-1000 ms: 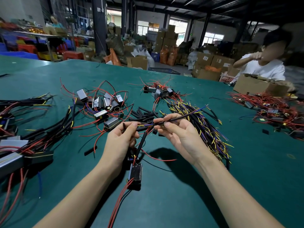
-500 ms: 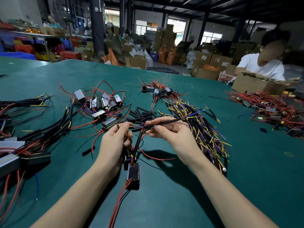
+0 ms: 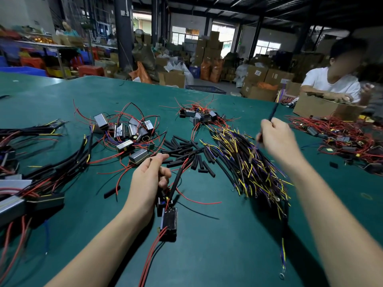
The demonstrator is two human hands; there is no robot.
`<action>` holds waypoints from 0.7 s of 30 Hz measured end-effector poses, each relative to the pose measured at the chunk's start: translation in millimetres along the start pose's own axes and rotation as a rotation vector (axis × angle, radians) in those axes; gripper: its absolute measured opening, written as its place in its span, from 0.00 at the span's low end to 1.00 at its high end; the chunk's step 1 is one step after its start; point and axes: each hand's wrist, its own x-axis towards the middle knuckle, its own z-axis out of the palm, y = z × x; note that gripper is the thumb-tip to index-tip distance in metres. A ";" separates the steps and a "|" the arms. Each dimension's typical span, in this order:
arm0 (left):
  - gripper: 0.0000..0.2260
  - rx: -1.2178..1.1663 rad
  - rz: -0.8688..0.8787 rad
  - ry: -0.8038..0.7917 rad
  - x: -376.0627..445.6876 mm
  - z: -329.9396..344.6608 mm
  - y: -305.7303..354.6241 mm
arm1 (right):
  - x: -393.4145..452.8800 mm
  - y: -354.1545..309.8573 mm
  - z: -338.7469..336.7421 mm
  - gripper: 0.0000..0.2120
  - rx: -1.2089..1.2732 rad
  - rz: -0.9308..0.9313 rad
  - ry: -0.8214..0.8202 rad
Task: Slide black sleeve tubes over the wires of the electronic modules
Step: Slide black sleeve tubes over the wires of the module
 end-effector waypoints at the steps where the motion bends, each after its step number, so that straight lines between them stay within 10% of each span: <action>1: 0.09 0.012 0.006 -0.003 0.3 0.5 -0.6 | 14.4 9.0 -9.4 0.11 -0.324 0.035 -0.028; 6: 0.09 0.035 0.017 0.000 1.1 0.0 -2.5 | 31.4 32.4 -13.5 0.13 -0.981 0.191 -0.235; 21: 0.14 0.024 0.008 -0.024 0.4 0.1 -1.1 | 8.3 30.9 45.5 0.17 -0.818 -0.175 -0.081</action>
